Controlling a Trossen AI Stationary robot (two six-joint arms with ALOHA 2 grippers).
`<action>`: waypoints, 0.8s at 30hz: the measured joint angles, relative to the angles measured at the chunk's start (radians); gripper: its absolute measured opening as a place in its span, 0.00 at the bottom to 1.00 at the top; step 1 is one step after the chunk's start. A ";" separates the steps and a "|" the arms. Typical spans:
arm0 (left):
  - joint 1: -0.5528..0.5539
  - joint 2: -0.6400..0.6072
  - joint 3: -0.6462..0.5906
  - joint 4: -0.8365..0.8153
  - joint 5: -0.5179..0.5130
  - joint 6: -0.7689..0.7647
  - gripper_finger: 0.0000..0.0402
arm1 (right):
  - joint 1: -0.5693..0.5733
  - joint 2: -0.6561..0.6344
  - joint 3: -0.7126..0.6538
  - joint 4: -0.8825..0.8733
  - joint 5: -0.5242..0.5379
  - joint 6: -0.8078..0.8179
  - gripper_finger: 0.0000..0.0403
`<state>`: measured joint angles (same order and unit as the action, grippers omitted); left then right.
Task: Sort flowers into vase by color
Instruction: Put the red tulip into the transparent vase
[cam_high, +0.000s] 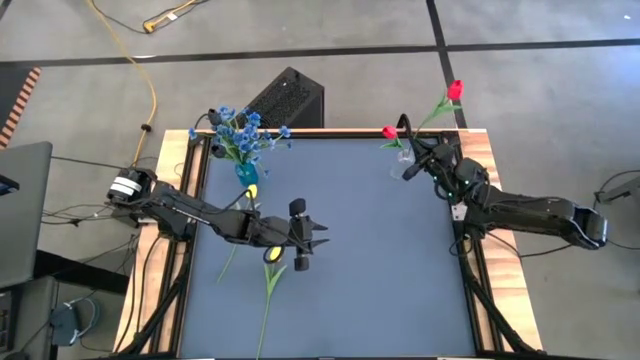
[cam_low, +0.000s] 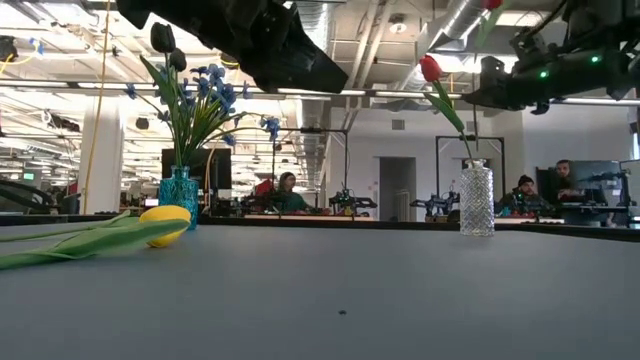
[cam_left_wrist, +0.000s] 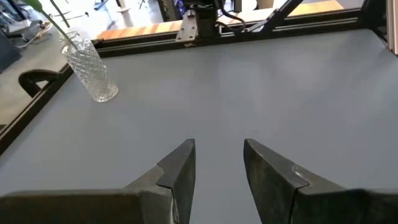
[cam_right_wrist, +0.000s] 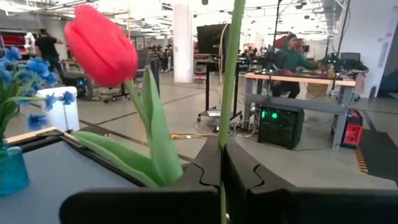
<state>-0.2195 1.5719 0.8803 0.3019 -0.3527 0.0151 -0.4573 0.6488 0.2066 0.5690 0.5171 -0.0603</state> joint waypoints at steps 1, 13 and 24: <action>0.000 0.000 0.000 0.000 0.000 0.000 0.31 | -0.001 0.008 0.000 0.010 0.000 0.000 0.06; -0.021 0.000 -0.001 -0.035 -0.001 -0.011 0.31 | -0.004 0.050 -0.079 0.159 0.023 0.014 0.06; -0.023 0.000 -0.001 -0.004 -0.010 -0.017 0.31 | -0.004 0.038 -0.192 0.294 0.034 0.061 0.06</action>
<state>-0.2420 1.5719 0.8795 0.2978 -0.3631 -0.0016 -0.4610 0.6867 0.0151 0.8630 0.5514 0.0006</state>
